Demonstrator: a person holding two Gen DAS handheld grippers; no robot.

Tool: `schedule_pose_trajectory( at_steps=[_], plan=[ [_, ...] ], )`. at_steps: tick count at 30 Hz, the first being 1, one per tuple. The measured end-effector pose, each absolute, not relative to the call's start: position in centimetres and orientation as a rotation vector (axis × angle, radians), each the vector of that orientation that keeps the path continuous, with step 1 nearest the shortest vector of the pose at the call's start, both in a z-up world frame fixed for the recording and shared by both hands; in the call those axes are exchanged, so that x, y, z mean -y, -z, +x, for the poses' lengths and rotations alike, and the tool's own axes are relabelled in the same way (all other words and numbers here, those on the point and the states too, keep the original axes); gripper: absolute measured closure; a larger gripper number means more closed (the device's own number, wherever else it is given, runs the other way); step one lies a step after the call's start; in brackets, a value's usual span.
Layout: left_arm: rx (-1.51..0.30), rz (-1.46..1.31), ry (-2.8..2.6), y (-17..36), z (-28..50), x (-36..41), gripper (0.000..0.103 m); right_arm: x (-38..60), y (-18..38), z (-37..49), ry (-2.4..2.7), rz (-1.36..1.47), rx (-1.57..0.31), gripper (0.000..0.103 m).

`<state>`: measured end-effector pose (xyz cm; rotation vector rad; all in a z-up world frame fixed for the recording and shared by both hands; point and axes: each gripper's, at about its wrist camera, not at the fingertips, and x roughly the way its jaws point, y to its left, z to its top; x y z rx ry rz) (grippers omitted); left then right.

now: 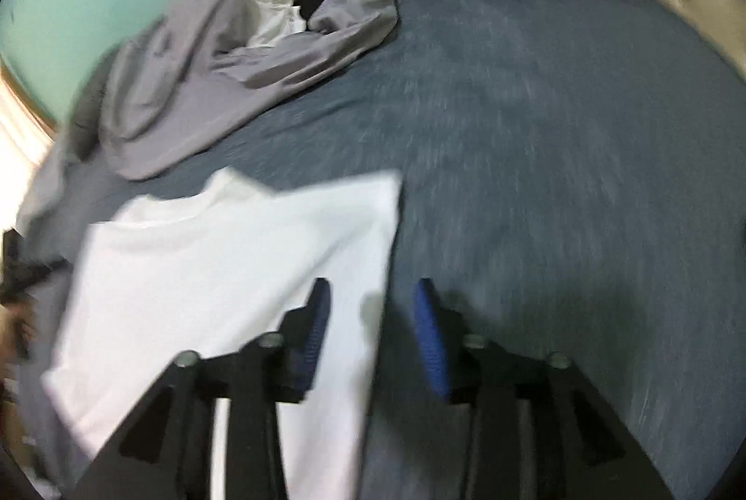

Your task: Fold clothes

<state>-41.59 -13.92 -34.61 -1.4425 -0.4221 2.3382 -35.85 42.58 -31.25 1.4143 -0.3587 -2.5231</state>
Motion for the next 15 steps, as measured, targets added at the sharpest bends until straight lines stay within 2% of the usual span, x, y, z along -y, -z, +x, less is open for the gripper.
schedule_pose_trajectory(
  at_steps=[2, 7, 8, 10, 15],
  plan=[
    [0.398, -1.457, -2.293, 34.5, -38.6, 14.1, 0.058, -42.9, 30.8, -32.8, 2.459, 1.423, 0.445, 0.058],
    [0.363, -1.484, -2.192, 34.1, -31.3, 14.7, 0.053, -42.5, 30.8, -25.5, 2.297, 1.532, 0.438, 0.056],
    [0.381, -1.482, -2.179, 34.1, -30.3, 15.0, 0.050, -42.4, 31.0, -24.3, 2.279, 1.543, 0.430, 0.050],
    [0.416, -1.476, -2.152, 33.9, -28.3, 15.5, 0.045, -42.2, 31.7, -22.2, 2.237, 1.583, 0.435, 0.044],
    [0.415, -1.489, -2.138, 34.3, -25.2, 15.7, 0.044, -41.8, 32.7, -20.2, 2.204, 1.626, 0.433, 0.044]
  ],
)
